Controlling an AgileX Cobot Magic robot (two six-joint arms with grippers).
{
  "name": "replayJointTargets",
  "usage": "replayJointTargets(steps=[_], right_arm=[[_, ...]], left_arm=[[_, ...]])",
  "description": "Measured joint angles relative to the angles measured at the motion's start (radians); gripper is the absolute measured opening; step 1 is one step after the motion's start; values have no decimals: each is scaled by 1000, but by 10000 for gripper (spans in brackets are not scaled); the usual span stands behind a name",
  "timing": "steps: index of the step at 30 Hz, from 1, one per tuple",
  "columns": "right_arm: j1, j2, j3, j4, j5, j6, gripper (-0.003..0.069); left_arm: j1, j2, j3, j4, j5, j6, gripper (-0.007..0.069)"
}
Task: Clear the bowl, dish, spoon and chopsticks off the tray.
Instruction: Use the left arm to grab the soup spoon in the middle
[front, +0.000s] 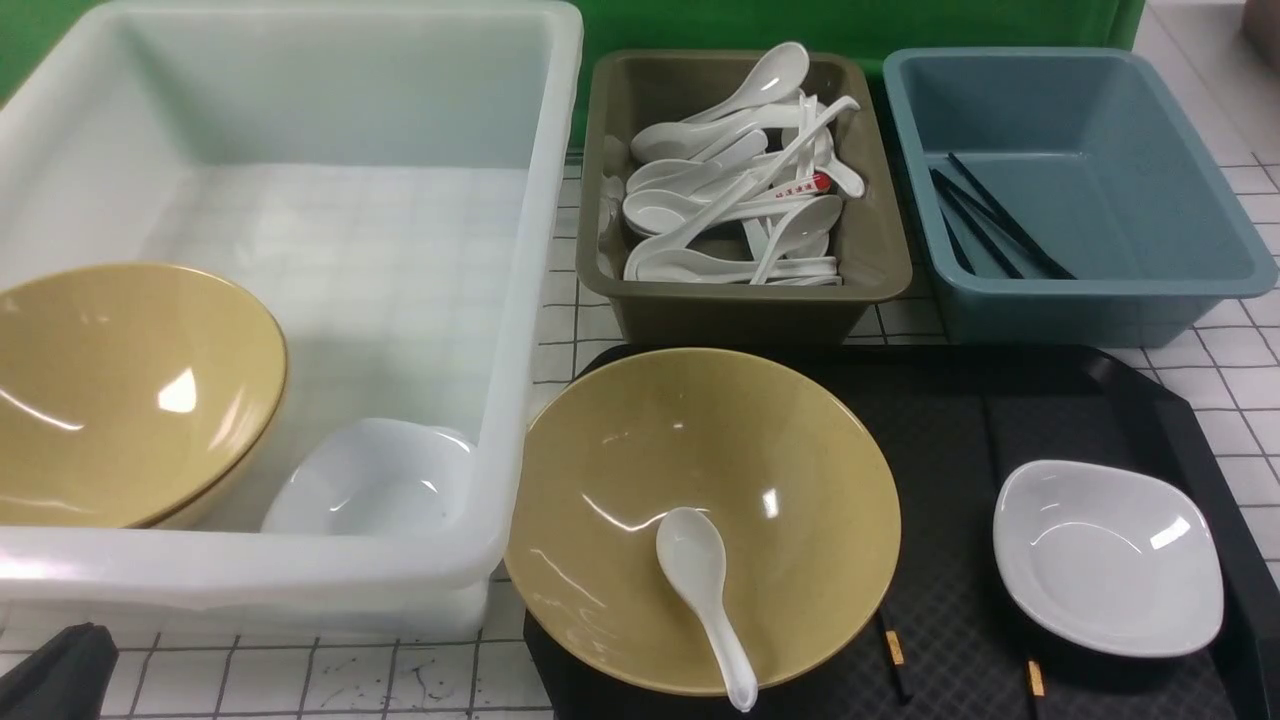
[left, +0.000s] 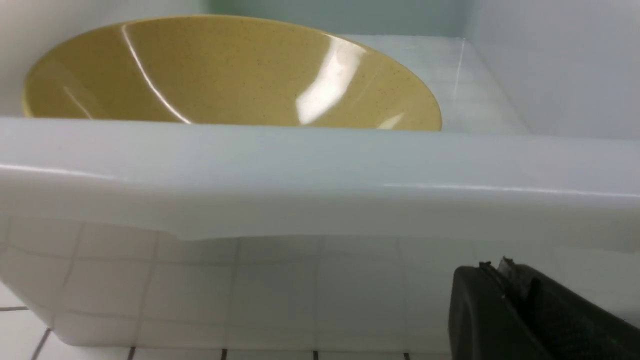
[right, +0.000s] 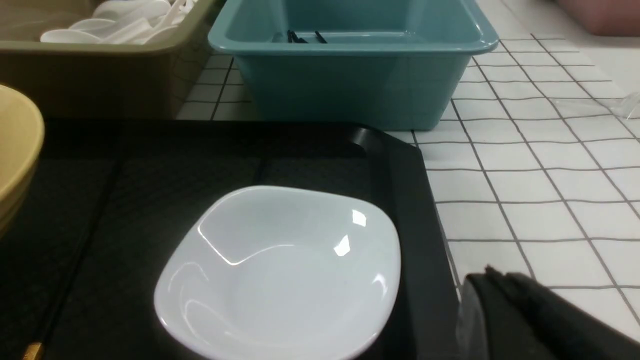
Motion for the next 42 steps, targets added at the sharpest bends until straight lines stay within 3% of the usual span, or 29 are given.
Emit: replayJointTargets(steps=[8,11,13,22,24,25,29,33,36,40,41,42], right_arm=[[0,0,0,0,-5,0,63],[0,0,4,0,-82,0,66],[0,0,4,0,-134,0,67],[0,0,5,1,-650,-45,70],[0,0,5,7,-727,13,71],[0,0,5,10,-777,123,72],[0,0,5,25,-828,357,75],[0,0,5,62,-856,422,78],[0,0,2,67,-914,422,78],[0,39,-175,-88,-625,344,75],[0,50,-187,-88,-605,342,75],[0,87,-271,-108,-463,330,69]], left_arm=[[0,0,0,40,-2,14,-6],[0,0,0,11,-50,14,-6],[0,0,0,-15,-120,14,-6],[0,0,0,-144,-614,-64,-6],[0,0,0,-161,-715,-75,-6],[0,0,0,-169,-781,-79,-6],[0,0,0,-174,-917,-88,-6],[0,0,-87,-162,-847,-85,-6],[0,52,-283,-145,-678,-63,-6],[0,323,-601,-135,-358,-60,-6],[0,338,-613,-135,-358,-60,-6],[0,440,-679,-135,-256,-60,-6]])
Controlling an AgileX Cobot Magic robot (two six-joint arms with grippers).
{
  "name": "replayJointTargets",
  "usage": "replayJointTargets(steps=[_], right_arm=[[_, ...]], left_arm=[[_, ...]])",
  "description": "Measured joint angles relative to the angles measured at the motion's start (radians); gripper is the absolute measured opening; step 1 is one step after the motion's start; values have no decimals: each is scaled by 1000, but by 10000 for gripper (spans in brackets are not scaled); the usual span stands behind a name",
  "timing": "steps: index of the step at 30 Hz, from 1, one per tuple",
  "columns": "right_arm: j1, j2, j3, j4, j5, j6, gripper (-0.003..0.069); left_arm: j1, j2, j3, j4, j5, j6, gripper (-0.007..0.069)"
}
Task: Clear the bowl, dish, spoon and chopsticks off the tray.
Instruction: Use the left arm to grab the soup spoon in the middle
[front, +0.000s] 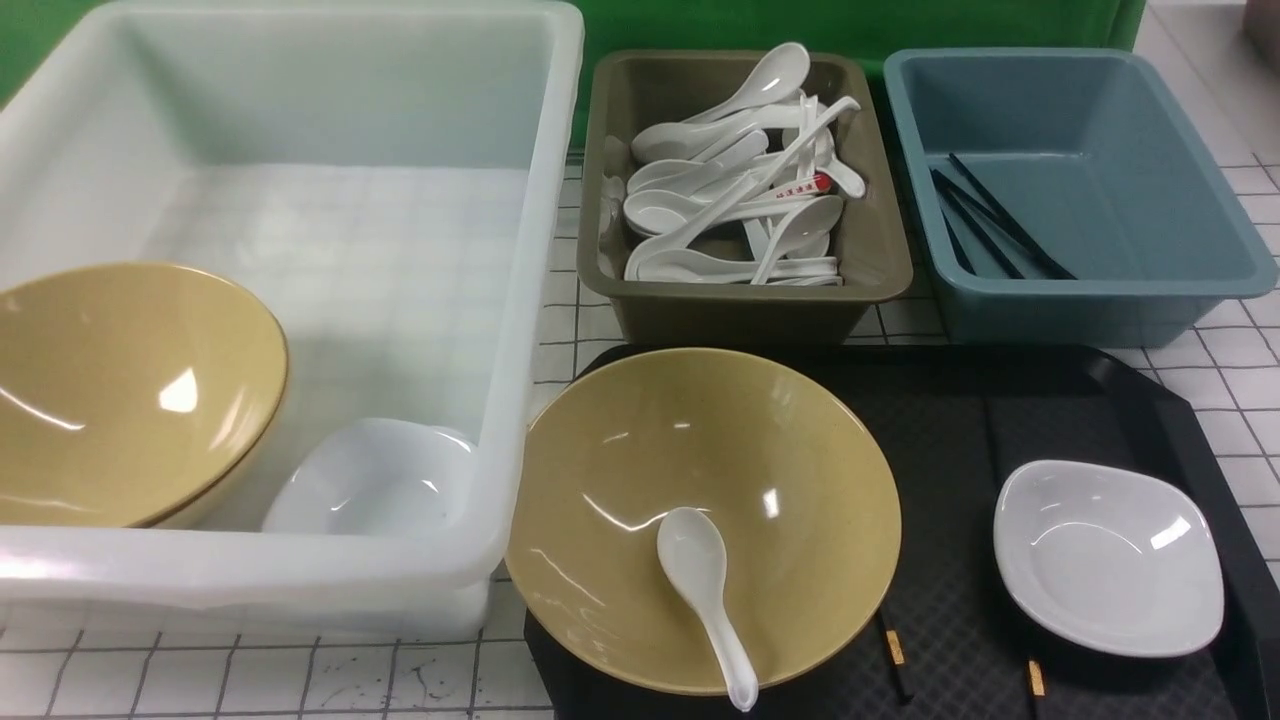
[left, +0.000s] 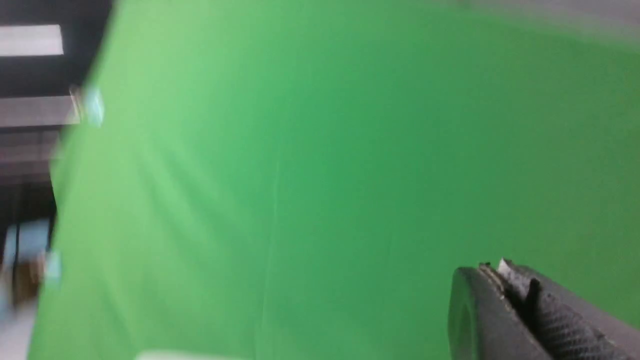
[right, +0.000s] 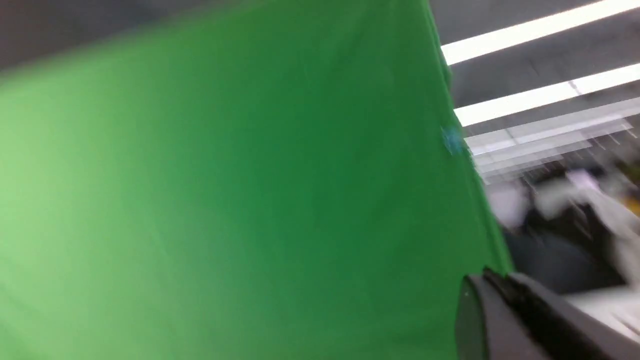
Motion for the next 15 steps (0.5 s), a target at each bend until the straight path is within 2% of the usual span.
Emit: replayJointTargets(steps=[2,4,5,6,7,10,12,15], right_arm=[[0,45,-65,-5,115,-20,64],[1,137,-158,-8,303,-77,57],[1,145,-164,-8,318,-83,57],[2,236,-220,7,476,-176,47],[2,251,-230,13,500,-196,46],[2,357,-250,135,660,-421,35],[2,404,-250,244,746,-579,35],[2,458,-237,386,819,-756,35]], left_arm=[[0,104,-83,-15,134,3,-6],[0,291,-205,-96,356,45,-6],[0,304,-205,-104,374,52,-6],[-2,424,-273,-186,533,135,-6],[-4,436,-280,-209,549,146,-6],[-58,618,-355,-391,739,333,-6],[-131,711,-384,-493,792,428,-6],[-263,833,-432,-535,823,477,-6]])
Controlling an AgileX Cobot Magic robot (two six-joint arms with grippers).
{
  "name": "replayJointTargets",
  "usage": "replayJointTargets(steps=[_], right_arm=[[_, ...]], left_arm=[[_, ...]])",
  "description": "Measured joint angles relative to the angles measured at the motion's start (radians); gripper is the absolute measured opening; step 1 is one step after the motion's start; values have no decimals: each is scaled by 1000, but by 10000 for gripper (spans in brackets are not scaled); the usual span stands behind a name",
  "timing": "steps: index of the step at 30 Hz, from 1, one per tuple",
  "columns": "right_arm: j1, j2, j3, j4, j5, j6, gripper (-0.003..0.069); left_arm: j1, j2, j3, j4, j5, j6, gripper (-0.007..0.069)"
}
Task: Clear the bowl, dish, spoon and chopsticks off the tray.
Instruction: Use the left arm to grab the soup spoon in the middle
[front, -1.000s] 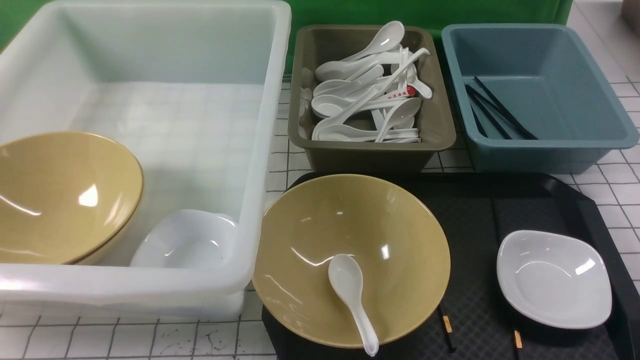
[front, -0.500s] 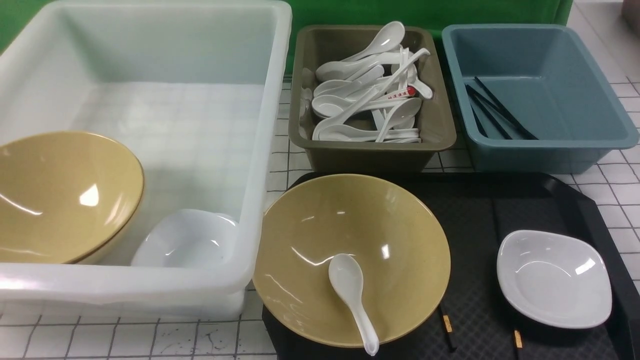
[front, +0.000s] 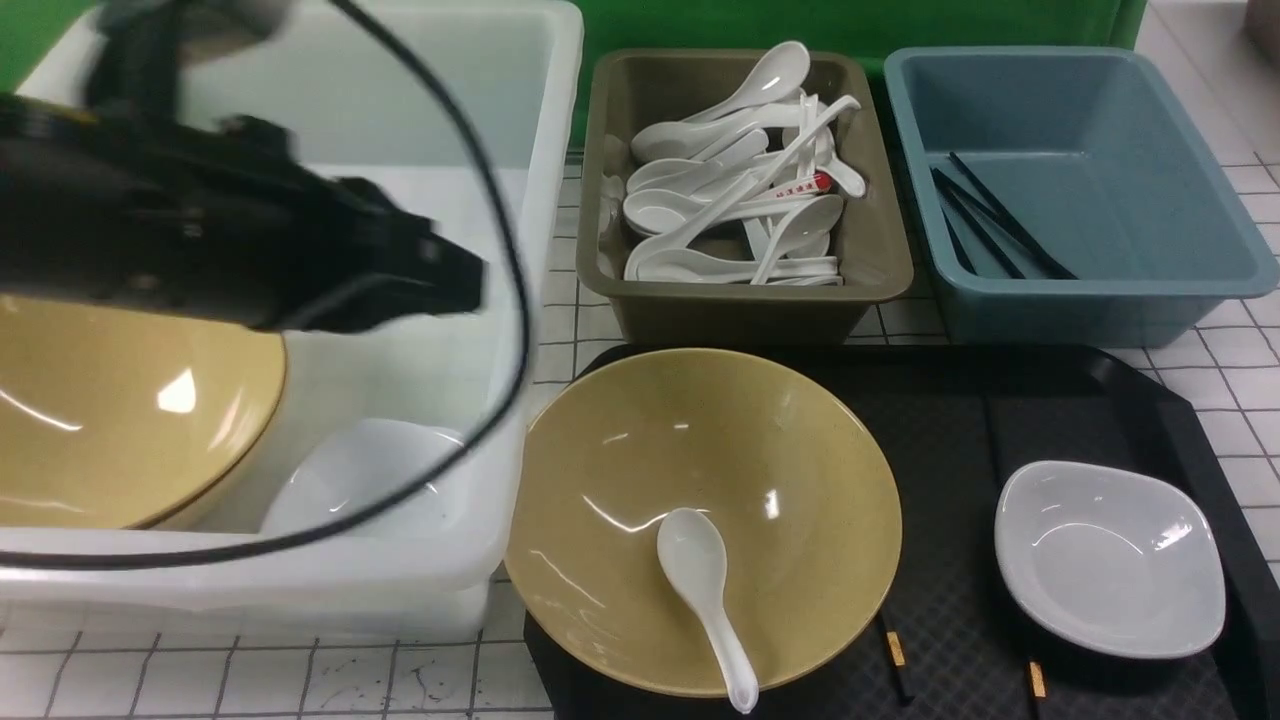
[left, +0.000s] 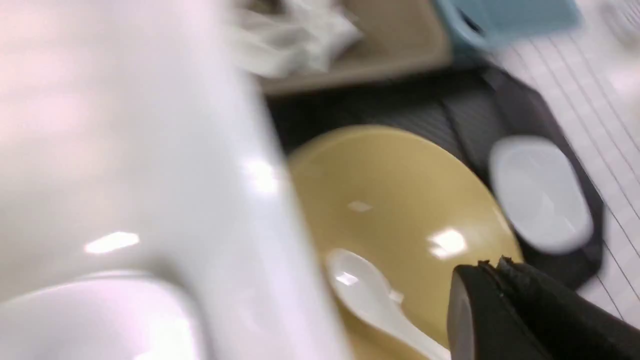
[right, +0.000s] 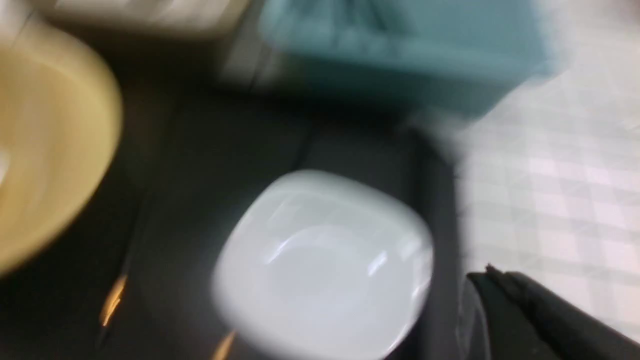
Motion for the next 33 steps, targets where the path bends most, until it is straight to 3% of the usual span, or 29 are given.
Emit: replayJointTargets(steps=[3,4,7,11,15,19,23,27,33], right_arm=[[0,37,30,112,7,-111,35],[0,46,40,145,8,-136,35],[1,50,52,168,8,-160,35],[45,53,58,179,2,-175,35],[78,53,58,180,-2,-185,35],[87,53,58,182,-7,-185,36],[87,53,58,187,-8,-185,36],[87,53,58,198,-18,-185,36],[88,53,58,201,-34,-185,36]], left_arm=[[-163,143,-82,89,12,-26,1],[-233,198,-124,173,15,-47,17],[-319,286,-185,309,31,-97,64],[-446,467,-314,590,93,-244,304],[-504,606,-396,724,124,-324,514],[-513,692,-432,752,167,-333,572],[-513,741,-435,775,217,-334,546],[-513,775,-440,768,231,-343,440],[-513,791,-452,747,193,-352,150]])
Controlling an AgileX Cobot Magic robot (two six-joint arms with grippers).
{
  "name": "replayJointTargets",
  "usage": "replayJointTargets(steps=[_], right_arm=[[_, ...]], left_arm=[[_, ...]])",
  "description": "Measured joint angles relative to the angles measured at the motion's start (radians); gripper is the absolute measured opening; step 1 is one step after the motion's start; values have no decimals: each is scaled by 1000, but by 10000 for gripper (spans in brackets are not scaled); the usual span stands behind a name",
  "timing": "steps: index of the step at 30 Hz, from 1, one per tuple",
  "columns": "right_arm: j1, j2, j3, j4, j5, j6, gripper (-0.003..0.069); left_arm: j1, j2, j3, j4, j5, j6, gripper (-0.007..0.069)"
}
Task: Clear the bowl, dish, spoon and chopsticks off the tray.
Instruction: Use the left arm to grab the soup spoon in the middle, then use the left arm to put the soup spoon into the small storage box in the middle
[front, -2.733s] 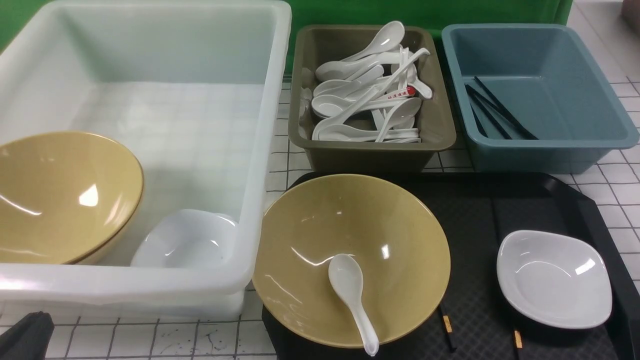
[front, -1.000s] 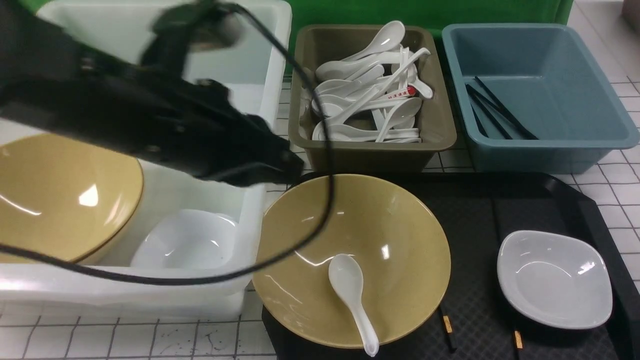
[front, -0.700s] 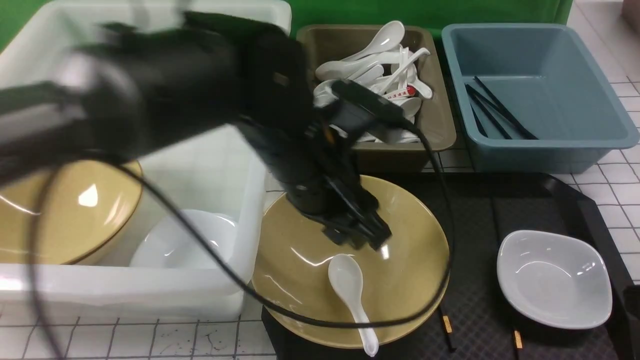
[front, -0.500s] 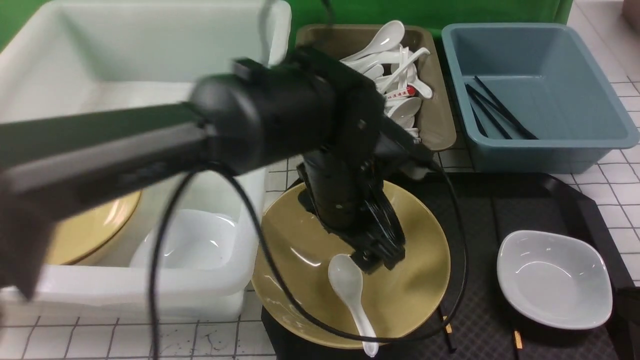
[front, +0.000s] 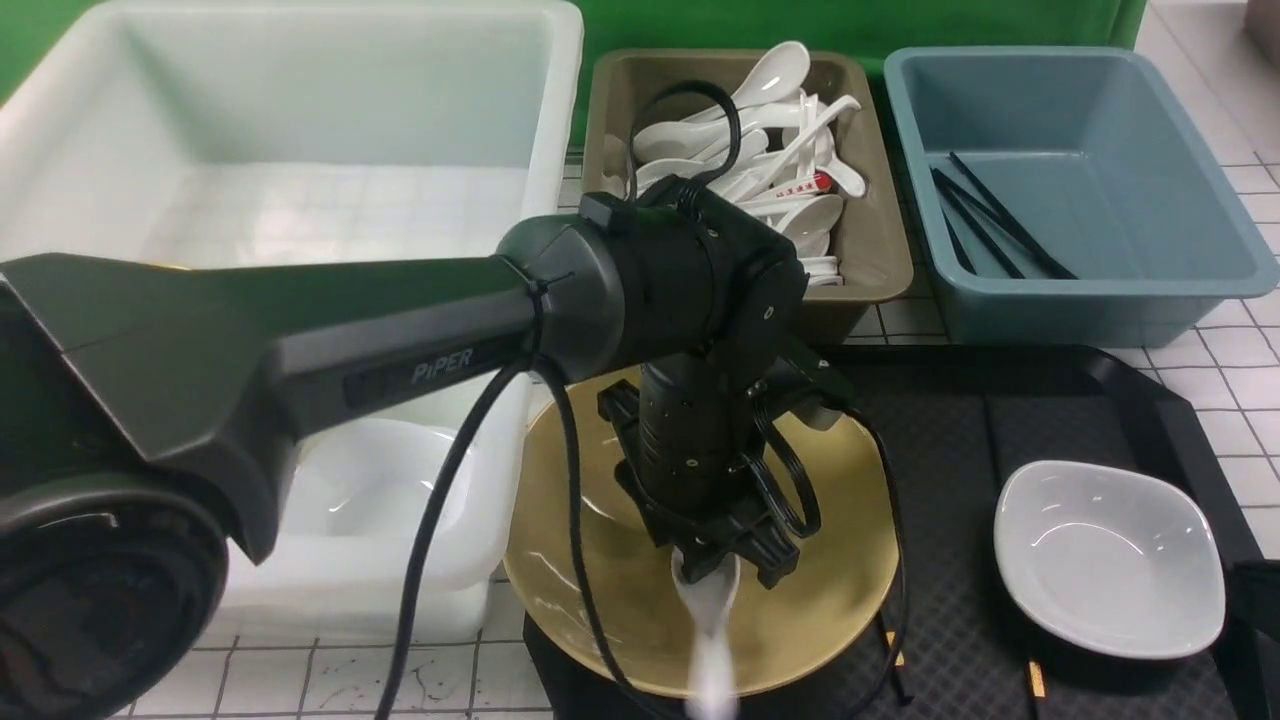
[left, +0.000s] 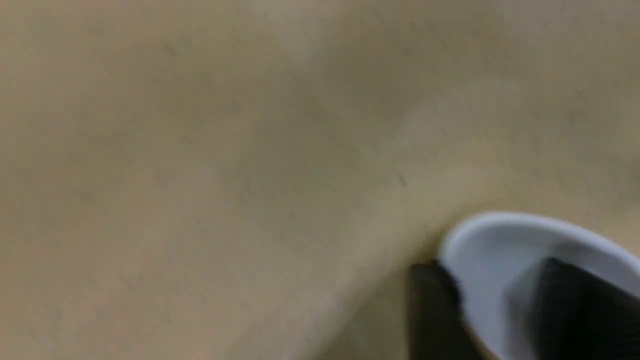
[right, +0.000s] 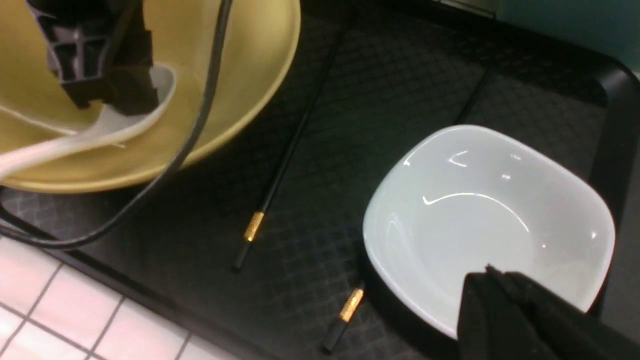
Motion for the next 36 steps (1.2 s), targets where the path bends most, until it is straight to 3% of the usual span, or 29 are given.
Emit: replayJointTargets(steps=[3,5,15,22,30,32,36], right_arm=[[0,0,0,0,-1,0,36],[0,0,0,0,-4,0,36],[0,0,0,1,-12,0,36],[0,0,0,1,-18,0,40],[0,0,0,4,-37,1,45],[0,0,0,4,-40,1,47],[0,0,8,5,-44,1,47]], left_arm=[[0,4,-17,-4,-9,0,31],[0,4,-42,-11,-6,0,6],[4,-21,-255,-3,39,4,-6],[84,-21,-437,-3,-23,1,-6],[217,23,-483,5,-533,0,-5],[250,88,-483,40,-694,0,25],[274,159,-479,154,-750,0,163]])
